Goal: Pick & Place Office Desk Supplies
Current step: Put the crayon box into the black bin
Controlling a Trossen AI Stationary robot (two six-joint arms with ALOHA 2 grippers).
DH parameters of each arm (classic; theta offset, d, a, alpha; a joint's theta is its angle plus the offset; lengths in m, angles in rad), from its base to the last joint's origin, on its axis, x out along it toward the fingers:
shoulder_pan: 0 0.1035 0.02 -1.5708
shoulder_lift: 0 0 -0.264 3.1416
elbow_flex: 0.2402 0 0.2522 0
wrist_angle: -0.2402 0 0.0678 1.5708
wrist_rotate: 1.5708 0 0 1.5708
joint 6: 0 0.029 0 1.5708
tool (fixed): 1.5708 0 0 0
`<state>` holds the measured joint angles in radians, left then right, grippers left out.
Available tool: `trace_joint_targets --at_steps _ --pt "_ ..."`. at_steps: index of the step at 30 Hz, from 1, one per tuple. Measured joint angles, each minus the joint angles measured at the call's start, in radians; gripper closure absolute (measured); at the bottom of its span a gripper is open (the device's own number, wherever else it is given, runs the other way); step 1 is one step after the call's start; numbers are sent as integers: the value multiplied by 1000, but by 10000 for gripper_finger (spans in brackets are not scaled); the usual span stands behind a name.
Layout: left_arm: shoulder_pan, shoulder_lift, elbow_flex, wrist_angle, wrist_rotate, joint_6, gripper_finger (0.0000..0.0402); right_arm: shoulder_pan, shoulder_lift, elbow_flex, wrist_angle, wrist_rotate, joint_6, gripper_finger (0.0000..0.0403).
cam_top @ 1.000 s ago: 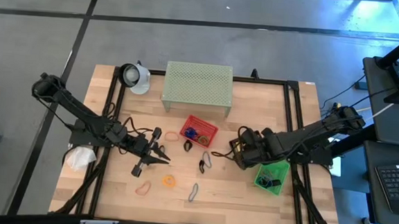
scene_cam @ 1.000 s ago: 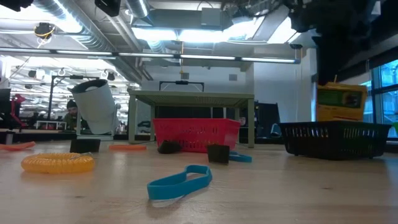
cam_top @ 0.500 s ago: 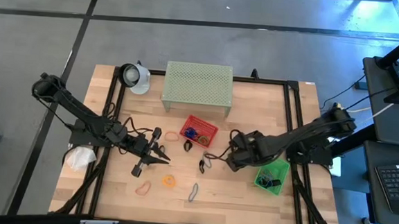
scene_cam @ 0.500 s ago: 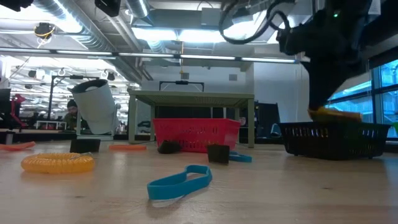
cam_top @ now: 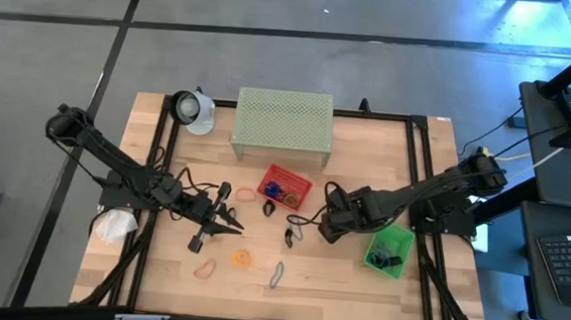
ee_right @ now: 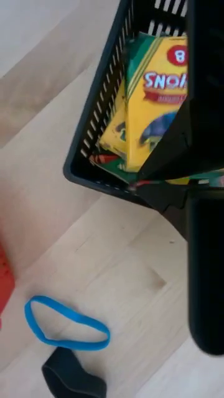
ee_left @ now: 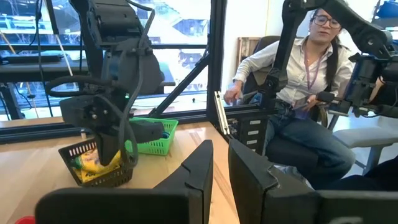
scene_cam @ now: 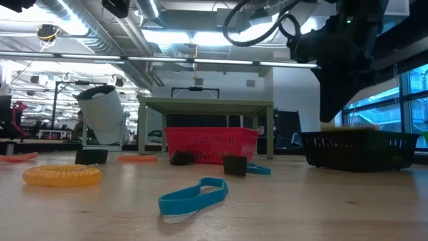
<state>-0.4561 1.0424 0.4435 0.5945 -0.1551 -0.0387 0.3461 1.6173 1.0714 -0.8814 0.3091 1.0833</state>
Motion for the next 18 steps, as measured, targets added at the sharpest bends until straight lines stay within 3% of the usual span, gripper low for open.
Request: trace_joint_targets --at_steps 9,18 --pt "0 0 0 0 0 -1 359 -27 0 0 0 -11 -80 351" --pt "0 -1 0 -1 26 -3 359 -29 0 0 15 -59 -157 288"
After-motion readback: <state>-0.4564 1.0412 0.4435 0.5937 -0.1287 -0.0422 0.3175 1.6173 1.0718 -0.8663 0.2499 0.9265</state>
